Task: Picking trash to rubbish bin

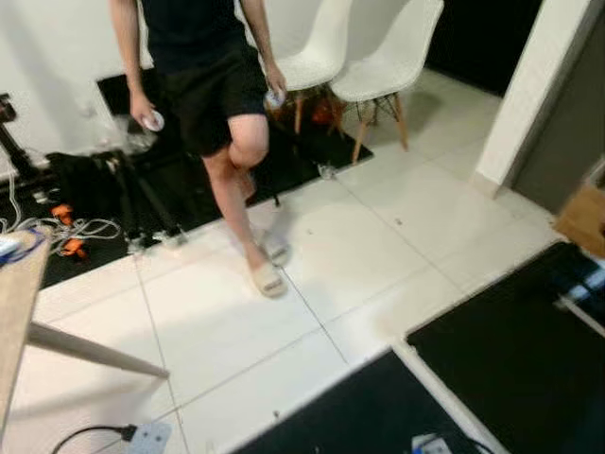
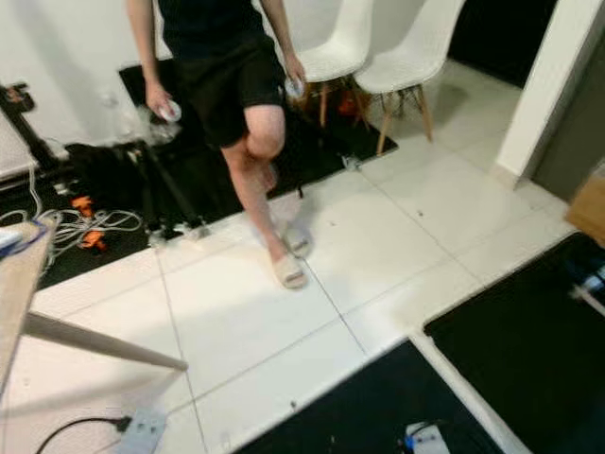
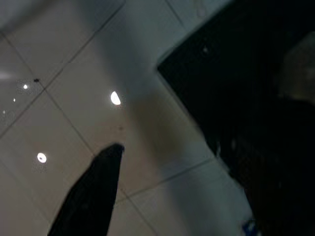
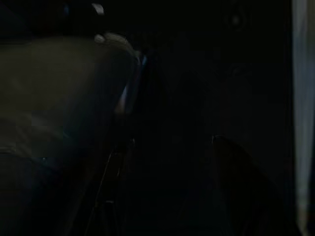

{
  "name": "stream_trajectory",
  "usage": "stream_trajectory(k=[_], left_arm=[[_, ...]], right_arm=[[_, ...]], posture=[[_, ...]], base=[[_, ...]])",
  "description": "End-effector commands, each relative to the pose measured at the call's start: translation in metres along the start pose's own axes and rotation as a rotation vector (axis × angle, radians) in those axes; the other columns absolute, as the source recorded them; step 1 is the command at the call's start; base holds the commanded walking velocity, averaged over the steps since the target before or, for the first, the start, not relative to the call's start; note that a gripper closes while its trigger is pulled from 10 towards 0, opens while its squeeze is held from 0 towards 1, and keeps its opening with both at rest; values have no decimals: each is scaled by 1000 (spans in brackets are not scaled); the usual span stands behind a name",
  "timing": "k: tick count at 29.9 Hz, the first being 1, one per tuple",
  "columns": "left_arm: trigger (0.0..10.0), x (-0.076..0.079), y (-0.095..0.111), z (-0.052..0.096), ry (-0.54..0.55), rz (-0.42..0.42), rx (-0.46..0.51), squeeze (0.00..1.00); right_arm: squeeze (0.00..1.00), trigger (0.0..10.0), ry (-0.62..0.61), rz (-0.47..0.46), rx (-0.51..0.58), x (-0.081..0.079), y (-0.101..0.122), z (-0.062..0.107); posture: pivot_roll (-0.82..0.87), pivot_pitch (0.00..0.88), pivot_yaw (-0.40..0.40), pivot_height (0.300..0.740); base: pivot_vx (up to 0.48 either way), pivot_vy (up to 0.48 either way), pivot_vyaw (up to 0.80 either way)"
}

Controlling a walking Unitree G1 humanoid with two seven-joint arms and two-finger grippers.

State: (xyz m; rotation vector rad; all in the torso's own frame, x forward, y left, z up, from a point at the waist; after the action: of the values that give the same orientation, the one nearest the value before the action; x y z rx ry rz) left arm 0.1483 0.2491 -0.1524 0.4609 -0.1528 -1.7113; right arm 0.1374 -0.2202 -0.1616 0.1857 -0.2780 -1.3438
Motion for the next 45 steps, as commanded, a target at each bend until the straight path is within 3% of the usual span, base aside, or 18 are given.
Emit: stream_trajectory(k=[1,19,25,30,45], left_arm=[[10000,0,3,0,2,-3,9,0],[10000,-6,3,0,14,-1,3,0],[10000,-8,-1,1,7,2,0,0],[10000,-6,-4,1,-22,-33,-8,0],[10000,-14,-28,6,-25,-30,-48,0]], right_arm=[[0,10000,12,0,-15,-5,-5,0],[0,10000,15,5,-12,-7,-4,-1],[0,10000,-12,44,-3,-3,-3,0],[0,10000,-25,38,-10,0,-5,0],[0,10000,-14,37,-19,-4,-11,0]], posture=[[34,51,36,740],[19,52,41,740],[19,46,26,740],[21,56,25,740],[22,76,29,740]], base=[[0,0,638],[0,0,638],[0,0,642],[0,0,0],[0,-265,0]])
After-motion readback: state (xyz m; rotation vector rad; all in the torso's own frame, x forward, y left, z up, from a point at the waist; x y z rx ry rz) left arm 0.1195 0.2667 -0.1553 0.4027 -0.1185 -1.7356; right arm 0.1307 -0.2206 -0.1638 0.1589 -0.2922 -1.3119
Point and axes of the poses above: a point about 5 cm out from each wrist's last joint towards the gripper, its own z axis pointing back from the gripper into the wrist, its own y axis along the axis of the wrist's last joint, x = y × z, the point moved 6 cm from there along -z, pointing out of the wrist towards the gripper, and after that the axes turned 2 degrees about z, right-handed, at the moved point
